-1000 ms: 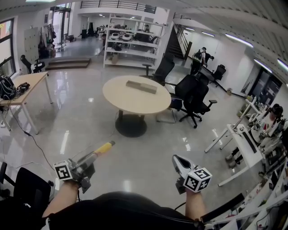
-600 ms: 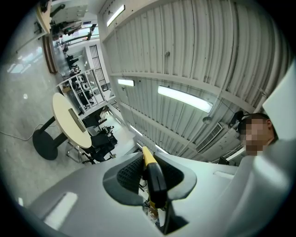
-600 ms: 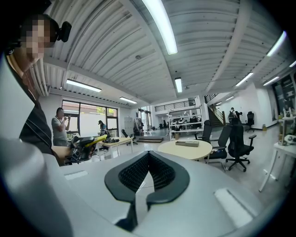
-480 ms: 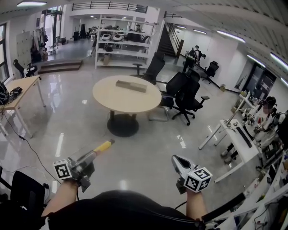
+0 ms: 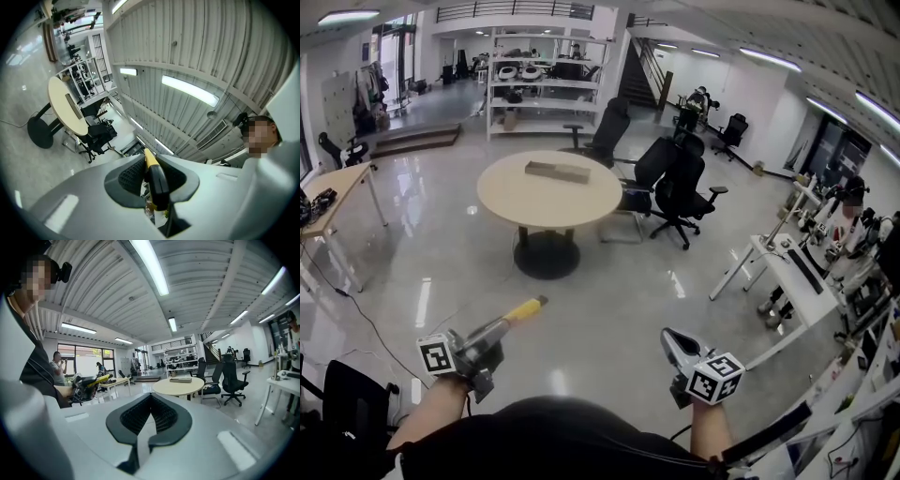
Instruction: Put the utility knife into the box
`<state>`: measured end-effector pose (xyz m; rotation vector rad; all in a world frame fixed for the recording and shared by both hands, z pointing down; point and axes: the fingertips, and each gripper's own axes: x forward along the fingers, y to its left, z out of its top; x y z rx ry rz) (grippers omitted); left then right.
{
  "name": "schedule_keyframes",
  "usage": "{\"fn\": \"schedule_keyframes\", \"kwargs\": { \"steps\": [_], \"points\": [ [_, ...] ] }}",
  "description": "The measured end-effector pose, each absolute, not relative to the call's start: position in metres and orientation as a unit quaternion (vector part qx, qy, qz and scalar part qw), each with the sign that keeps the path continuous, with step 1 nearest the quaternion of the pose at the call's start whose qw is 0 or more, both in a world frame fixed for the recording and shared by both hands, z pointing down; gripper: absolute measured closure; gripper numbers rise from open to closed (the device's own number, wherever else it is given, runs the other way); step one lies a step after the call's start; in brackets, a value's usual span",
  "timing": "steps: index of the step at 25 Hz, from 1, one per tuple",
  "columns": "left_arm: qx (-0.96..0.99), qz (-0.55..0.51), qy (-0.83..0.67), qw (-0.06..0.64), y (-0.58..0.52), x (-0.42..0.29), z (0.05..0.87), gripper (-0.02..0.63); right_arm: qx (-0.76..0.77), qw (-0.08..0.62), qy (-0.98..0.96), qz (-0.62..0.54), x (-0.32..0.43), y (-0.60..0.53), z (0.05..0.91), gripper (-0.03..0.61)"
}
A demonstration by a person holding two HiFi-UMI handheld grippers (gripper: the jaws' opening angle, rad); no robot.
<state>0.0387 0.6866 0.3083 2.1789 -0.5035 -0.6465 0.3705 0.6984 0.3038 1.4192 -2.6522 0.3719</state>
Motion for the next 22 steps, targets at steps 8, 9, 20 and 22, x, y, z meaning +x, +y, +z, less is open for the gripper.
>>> {"fn": "schedule_keyframes", "kwargs": {
  "steps": [8,9,20,22],
  "points": [
    [0.853,-0.253,-0.203,0.410,0.664,0.026,0.321,0.548,0.463,0.063,-0.873,0.136,0.354,0.678,0.314,0.564],
    [0.852,-0.254,-0.199,0.413,0.660,0.022,0.323,0.548,0.464,0.066,-0.873,0.135,0.348,0.674,0.313,0.563],
    [0.862,-0.258,-0.180,0.398,0.545,-0.089,0.322,0.548,0.484,0.066,-0.865,0.119,0.238,0.565,0.292,0.563],
    [0.862,-0.258,-0.189,0.392,0.528,-0.130,0.320,0.548,0.474,0.057,-0.871,0.116,0.196,0.539,0.288,0.563]
  ]
}}
